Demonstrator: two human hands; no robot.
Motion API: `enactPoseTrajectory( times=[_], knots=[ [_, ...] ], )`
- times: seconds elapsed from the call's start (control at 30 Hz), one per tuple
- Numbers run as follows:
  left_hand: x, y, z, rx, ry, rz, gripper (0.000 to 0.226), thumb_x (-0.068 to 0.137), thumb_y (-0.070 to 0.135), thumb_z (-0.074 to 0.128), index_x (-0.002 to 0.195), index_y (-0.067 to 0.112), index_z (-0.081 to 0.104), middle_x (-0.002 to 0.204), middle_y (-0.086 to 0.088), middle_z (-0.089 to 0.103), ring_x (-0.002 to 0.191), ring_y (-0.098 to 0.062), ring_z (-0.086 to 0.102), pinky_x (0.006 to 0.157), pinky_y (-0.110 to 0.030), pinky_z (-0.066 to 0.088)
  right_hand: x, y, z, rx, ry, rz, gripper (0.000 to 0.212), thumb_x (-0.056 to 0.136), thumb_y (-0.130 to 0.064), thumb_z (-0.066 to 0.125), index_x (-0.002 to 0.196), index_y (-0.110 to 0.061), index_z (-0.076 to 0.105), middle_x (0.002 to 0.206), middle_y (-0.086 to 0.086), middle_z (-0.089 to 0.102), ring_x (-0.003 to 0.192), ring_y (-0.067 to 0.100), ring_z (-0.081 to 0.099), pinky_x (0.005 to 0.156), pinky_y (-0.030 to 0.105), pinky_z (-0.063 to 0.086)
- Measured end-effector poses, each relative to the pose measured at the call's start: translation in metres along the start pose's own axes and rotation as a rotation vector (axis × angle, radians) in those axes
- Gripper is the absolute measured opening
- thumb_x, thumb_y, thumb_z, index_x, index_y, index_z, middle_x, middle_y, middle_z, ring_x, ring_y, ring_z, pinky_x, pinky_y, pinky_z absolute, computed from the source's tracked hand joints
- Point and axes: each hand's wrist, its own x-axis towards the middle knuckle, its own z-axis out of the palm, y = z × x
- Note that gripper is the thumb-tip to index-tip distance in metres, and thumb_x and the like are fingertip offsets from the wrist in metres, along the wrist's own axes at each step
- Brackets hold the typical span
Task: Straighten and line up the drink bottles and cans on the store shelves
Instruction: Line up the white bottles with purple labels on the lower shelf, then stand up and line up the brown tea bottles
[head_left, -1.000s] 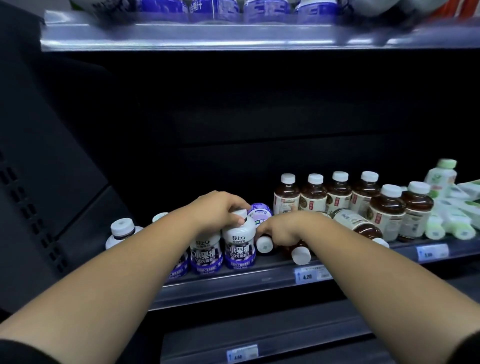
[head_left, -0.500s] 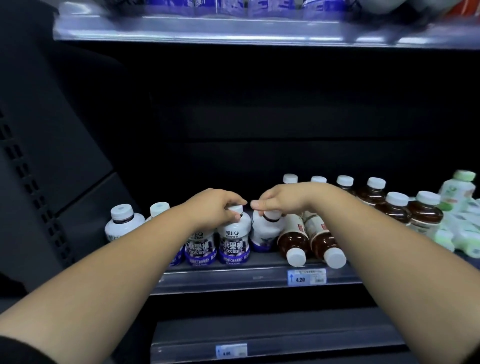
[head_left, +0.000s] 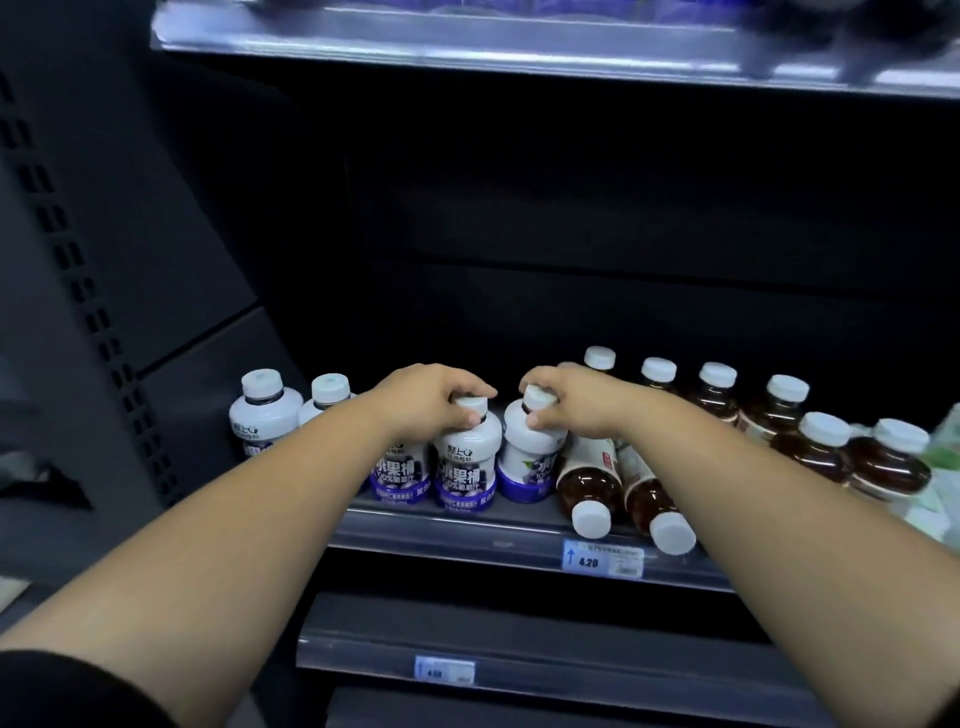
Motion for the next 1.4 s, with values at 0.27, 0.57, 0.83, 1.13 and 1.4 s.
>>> enactPoseTrajectory(
  times=[0.27, 0.57, 0.83, 1.13, 1.4],
  knots=[
    [0.007, -0.008, -0.001, 0.015, -0.023, 0.047, 0.039, 0.085, 0.044, 0.07, 0.121, 0.053, 0.06, 0.118, 0.019, 0.065, 0.107, -0.004, 0.059, 0.097, -0.035, 0.049, -0.009, -0.005, -0.003, 0.058, 0.015, 0.015, 0.041, 0.073, -0.051, 0.082, 0.107, -0.036, 0.064, 0.103, -0.017, 0.062, 0.092, 0.005, 0.058, 0.07, 0.023, 0.044],
    [0.003, -0.01, 0.002, 0.182, 0.047, 0.139, 0.04, 0.09, 0.05, 0.061, 0.129, 0.051, 0.053, 0.12, 0.017, 0.064, 0.11, -0.011, 0.057, 0.091, -0.032, 0.046, -0.021, -0.011, 0.021, 0.065, 0.247, 0.14, 0.054, 0.069, -0.068, 0.074, 0.11, -0.034, 0.067, 0.1, -0.014, 0.065, 0.095, 0.01, 0.06, 0.084, 0.037, 0.053],
    [-0.005, 0.007, 0.004, 0.205, 0.037, 0.244, 0.059, 0.085, 0.051, 0.067, 0.139, 0.04, 0.048, 0.137, 0.011, 0.05, 0.124, -0.014, 0.049, 0.104, -0.043, 0.04, -0.045, 0.008, 0.018, 0.235, 0.219, 0.141, 0.077, 0.068, -0.067, 0.077, 0.135, -0.039, 0.053, 0.125, -0.011, 0.06, 0.117, 0.012, 0.056, 0.095, 0.032, 0.046],
    [-0.019, 0.067, 0.068, 0.278, 0.196, 0.553, 0.064, 0.072, 0.058, 0.074, 0.13, 0.035, 0.058, 0.135, 0.009, 0.052, 0.125, -0.017, 0.045, 0.1, -0.037, 0.031, -0.099, 0.064, 0.007, -0.015, 0.133, 0.026, 0.088, 0.064, -0.065, 0.081, 0.141, -0.04, 0.047, 0.144, -0.011, 0.049, 0.129, 0.011, 0.047, 0.097, 0.029, 0.037],
    [-0.034, 0.095, 0.149, 0.303, 0.207, 0.484, 0.062, 0.068, 0.059, 0.077, 0.121, 0.031, 0.063, 0.127, 0.011, 0.057, 0.113, -0.016, 0.051, 0.094, -0.037, 0.043, -0.121, 0.124, 0.016, -0.211, 0.092, -0.222, 0.087, 0.063, -0.073, 0.072, 0.139, -0.035, 0.05, 0.141, -0.013, 0.05, 0.131, 0.011, 0.039, 0.111, 0.042, 0.033]
  ],
)
